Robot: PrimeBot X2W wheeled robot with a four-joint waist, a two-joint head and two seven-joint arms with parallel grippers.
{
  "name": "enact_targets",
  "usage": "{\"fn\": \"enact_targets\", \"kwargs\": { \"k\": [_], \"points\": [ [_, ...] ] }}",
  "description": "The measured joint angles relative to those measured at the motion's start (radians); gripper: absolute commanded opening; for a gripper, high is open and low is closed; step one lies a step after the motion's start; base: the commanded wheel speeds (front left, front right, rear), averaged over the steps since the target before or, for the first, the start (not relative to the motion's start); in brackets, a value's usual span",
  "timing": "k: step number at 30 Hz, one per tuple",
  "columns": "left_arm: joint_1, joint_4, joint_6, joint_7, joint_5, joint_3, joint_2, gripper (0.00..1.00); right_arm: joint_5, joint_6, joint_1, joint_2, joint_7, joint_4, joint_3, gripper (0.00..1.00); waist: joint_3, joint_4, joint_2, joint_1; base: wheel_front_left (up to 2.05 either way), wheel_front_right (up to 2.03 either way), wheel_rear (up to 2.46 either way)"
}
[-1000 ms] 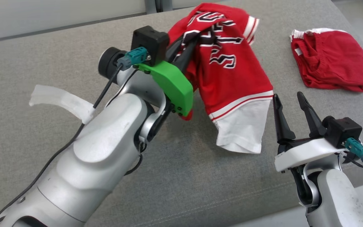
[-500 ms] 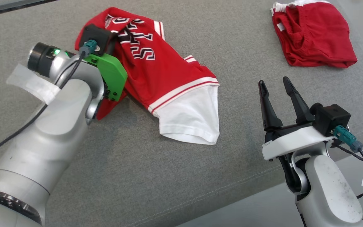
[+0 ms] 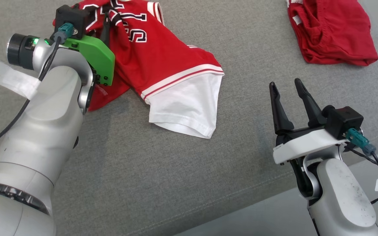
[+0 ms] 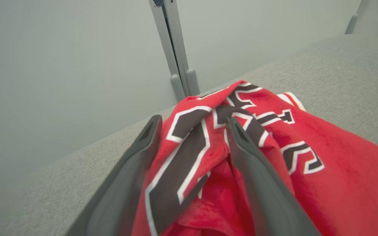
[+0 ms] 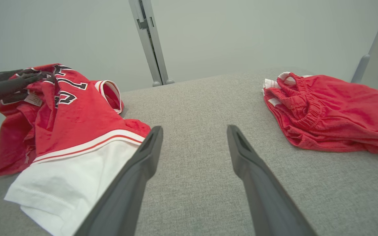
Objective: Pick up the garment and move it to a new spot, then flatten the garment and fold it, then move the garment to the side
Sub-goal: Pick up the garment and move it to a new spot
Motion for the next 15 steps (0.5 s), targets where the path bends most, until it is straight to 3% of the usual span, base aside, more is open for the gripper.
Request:
{"fn": "enact_targets", "kwargs": {
  "k": [8,15],
  "points": [
    [0.057,0.001,-0.046,-0.039,-0.041,0.018,-0.025,1.00,-0.026,0.000,0.036,0.000,0.011,0.004,-0.057,1.00,-0.051,0.064,0.0000,0.0000,0.00,0.00,0.00],
    [0.190,-0.107,-0.051,-0.068,-0.075,0.045,-0.021,1.00,0.024,0.000,0.099,0.001,0.054,0.033,-0.091,1.00,-0.105,0.139,0.0000,0.0000,0.00,0.00,0.00]
  ]
}}
